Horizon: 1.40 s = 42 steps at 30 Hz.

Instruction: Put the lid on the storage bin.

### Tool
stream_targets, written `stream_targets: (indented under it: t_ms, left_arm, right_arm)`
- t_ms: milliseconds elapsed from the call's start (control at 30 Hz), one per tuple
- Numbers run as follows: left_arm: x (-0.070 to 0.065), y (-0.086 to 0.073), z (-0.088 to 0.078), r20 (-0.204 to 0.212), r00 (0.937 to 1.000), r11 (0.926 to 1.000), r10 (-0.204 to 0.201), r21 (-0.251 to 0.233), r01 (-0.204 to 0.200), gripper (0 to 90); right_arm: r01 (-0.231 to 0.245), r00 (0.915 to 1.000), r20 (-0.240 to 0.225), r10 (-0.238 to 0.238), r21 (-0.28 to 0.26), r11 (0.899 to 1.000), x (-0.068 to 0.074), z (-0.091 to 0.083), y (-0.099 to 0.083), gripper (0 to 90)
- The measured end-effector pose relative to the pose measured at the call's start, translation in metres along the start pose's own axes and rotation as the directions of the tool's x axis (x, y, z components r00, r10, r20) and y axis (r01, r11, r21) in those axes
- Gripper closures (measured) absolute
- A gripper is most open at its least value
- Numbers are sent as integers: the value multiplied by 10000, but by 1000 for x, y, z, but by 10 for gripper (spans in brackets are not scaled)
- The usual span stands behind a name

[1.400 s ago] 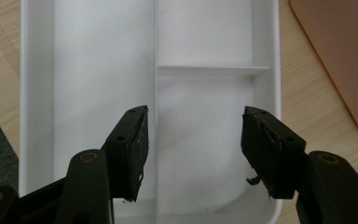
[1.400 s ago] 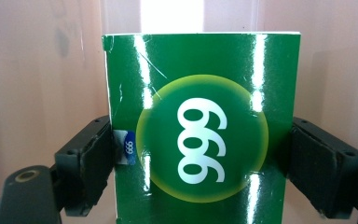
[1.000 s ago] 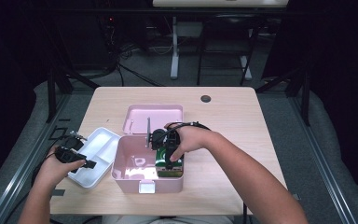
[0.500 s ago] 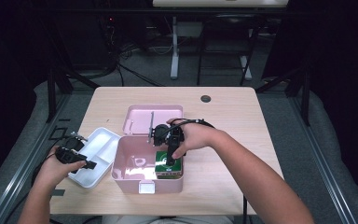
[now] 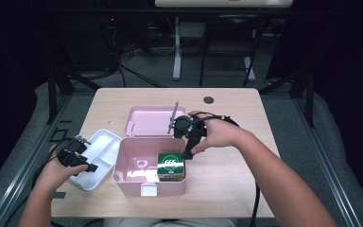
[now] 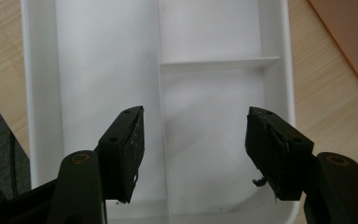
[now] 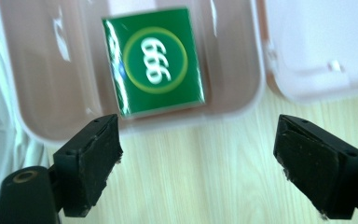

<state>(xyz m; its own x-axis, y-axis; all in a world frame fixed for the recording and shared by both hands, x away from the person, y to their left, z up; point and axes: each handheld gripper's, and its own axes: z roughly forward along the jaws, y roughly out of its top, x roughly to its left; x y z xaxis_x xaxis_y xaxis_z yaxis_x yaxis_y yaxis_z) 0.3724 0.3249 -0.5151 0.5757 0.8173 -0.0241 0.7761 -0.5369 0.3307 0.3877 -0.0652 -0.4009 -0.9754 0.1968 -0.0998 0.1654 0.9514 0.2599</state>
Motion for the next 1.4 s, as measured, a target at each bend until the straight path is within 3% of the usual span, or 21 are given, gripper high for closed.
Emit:
stream_targets:
  t_ms: [133,267,433,633,667,833,900,1000,1100,1200,1233,1300,1400]
  left_arm:
    - [4,-1,-3,40,9992,9991,-407,-130,408,383]
    - [8,-2,-6,-49,9989,9984,-475,-323,473,406]
    - [10,0,-6,-501,9972,9979,-547,-384,528,444]
    - [10,6,-6,-628,9978,9992,-234,-342,213,446]
    - [10,7,-6,-672,9976,9994,-187,-292,168,445]
    - [12,9,-5,-618,9979,9998,-176,-15,176,473]
    - [13,10,-5,-606,9979,9997,-239,-99,234,473]
    - [12,13,-8,-554,9982,9993,-240,-285,225,492]
    - [11,17,-9,-369,9992,9998,-124,-185,117,561]
    - [9,21,-7,-337,9994,10000,-55,48,57,622]
    - [9,23,-5,-300,9995,9999,-64,150,69,636]
    - [9,27,-2,-291,9996,9986,-18,537,34,659]
    - [8,32,4,-299,9996,9959,8,903,19,686]
  right_arm:
    - [-309,9993,217,309,-22,9995,-5,-5,-19,144]
    - [-1019,9939,398,1024,-159,9947,-10,-1,-41,146]
    - [-2201,9736,527,2219,-379,9747,-17,12,-67,176]
    - [-3525,9304,757,3587,-836,9321,-27,25,-92,237]
    - [-3795,9192,705,3875,-1038,9193,-27,27,-97,239]
    - [-4400,8811,1163,4585,-1538,8847,-23,41,-116,259]
    - [-4446,8774,1181,4650,-1641,8806,-20,47,-122,269]
    - [-4843,8582,709,5084,-2165,8477,-14,54,-132,274]
    - [-5256,8270,604,5589,-2697,8068,-8,56,-139,270]
    - [-5575,8031,421,5943,-2987,7746,-3,59,-146,262]
    - [-5755,7909,332,6110,-2992,7611,-1,60,-147,262]
    - [-5869,7782,472,6263,-3005,7519,0,62,-151,266]
    - [-5866,7720,618,6326,-3141,7465,2,63,-156,272]
